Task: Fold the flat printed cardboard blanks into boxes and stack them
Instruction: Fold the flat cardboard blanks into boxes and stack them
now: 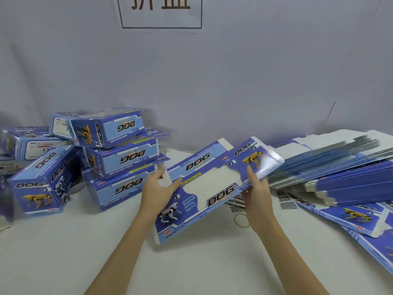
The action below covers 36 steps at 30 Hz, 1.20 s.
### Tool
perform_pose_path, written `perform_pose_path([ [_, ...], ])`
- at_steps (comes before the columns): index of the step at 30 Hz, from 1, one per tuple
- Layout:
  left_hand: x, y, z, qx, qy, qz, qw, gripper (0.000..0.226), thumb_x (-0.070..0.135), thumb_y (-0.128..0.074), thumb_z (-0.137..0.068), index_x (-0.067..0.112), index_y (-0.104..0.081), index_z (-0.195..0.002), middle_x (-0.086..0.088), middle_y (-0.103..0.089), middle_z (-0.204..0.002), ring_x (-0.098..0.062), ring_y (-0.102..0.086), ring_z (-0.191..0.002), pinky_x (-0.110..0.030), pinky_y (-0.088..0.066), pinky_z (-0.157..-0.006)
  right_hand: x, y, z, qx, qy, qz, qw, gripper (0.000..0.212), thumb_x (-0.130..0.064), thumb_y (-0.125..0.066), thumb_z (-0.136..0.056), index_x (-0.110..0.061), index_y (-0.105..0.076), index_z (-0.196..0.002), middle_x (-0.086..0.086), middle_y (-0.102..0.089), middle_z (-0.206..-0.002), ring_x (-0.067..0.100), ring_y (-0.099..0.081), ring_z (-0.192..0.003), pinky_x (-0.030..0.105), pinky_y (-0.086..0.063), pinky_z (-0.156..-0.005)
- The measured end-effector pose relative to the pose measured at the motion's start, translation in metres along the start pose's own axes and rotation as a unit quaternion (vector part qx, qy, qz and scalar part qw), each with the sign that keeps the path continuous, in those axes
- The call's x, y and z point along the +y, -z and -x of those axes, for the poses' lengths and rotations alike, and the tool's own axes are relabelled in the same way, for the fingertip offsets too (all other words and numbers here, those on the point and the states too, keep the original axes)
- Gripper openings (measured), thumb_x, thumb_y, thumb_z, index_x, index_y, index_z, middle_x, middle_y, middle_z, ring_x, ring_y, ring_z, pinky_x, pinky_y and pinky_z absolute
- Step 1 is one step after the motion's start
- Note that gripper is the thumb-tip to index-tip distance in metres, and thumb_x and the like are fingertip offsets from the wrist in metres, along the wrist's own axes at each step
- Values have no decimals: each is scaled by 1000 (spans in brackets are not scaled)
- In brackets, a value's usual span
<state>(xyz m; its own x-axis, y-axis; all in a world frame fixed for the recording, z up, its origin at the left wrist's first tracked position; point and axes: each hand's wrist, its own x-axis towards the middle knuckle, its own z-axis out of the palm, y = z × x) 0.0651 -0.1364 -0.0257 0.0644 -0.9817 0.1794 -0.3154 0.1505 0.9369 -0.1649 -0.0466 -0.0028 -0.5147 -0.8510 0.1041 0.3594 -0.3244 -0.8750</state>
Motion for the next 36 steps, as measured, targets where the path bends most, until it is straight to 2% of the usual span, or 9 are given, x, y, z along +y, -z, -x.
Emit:
perform_pose_path([
  [4, -6, 4, -1, -78, 74, 13, 994, 75, 43, -86, -82, 11, -59, -144, -1, -62, -117, -17, -64, -104, -29, -50, -86, -2, 5, 10, -63, 105, 147, 981, 46, -76, -59, -87, -44, -62, -119, -21, -72, -109, 6, -66, -112, 23, -49, -102],
  [13, -9, 33, -14, -117, 159, 160, 967, 52, 19, -91, -75, 5, -74, -122, -8, -79, -107, -16, -77, -91, -21, -58, -77, -36, 9, 26, -161, 282, 283, 902, 38, -78, -44, -97, -52, -65, -78, -30, -56, -66, -9, -50, -61, 6, -38, -61],
  [16, -5, 39, -14, -128, 180, 230, 948, 47, 16, -88, -72, 3, -76, -116, -8, -81, -98, -14, -79, -80, -18, -59, -62, -34, 5, 26, -169, 197, 127, 957, 66, -84, -40, -93, -31, -79, -96, -13, -74, -93, 7, -69, -92, 25, -54, -87],
  [21, -5, 41, -15, -115, 195, 254, 940, 29, 11, -81, -86, 2, -76, -113, -12, -80, -99, -17, -79, -78, -20, -60, -60, -35, 5, 26, -206, 72, 57, 974, 84, -68, -23, -103, -7, -77, -126, 15, -72, -134, 28, -61, -136, 41, -36, -120],
  [25, -3, 42, -14, -117, 192, 252, 941, 24, 11, -80, -88, 5, -77, -110, -7, -81, -91, -12, -77, -70, -16, -56, -52, -37, 11, 19, -223, -8, -1, 975, 82, -72, -25, -100, -16, -83, -115, 4, -77, -127, 16, -65, -130, 25, -47, -113],
  [28, -3, 43, -12, -115, 159, 266, 944, 21, 11, -80, -87, 10, -78, -109, -4, -81, -96, -9, -78, -75, -15, -57, -56, -24, 31, 8, -187, 11, 81, 979, 27, -9, -47, -111, -11, -68, -95, -17, -75, -73, -1, -72, -71, 13, -57, -70],
  [31, -8, 46, -13, -96, 103, 218, 966, 21, 20, -83, -86, 24, -82, -106, 2, -80, -106, -9, -77, -91, -23, -61, -74, -13, 46, -4, -130, -129, 48, 982, 34, 12, -32, -108, -7, -57, -96, -3, -70, -62, 9, -67, -58, 22, -57, -57],
  [33, -13, 48, -14, -66, 15, 62, 996, 20, 31, -80, -90, 33, -80, -110, 11, -75, -116, -7, -72, -105, -33, -58, -95, -20, 42, -8, -112, -205, 30, 972, 31, -4, -34, -113, 0, -64, -105, 8, -74, -69, 19, -74, -58, 28, -61, -52],
  [36, -16, 41, -13, -55, -123, -123, 983, 33, 40, -73, -95, 39, -67, -127, 10, -60, -127, -12, -61, -108, -34, -52, -92, -32, 47, -10, -219, -308, 86, 922, 85, -70, -34, -104, 2, -76, -123, 28, -75, -115, 40, -78, -98, 42, -65, -69],
])
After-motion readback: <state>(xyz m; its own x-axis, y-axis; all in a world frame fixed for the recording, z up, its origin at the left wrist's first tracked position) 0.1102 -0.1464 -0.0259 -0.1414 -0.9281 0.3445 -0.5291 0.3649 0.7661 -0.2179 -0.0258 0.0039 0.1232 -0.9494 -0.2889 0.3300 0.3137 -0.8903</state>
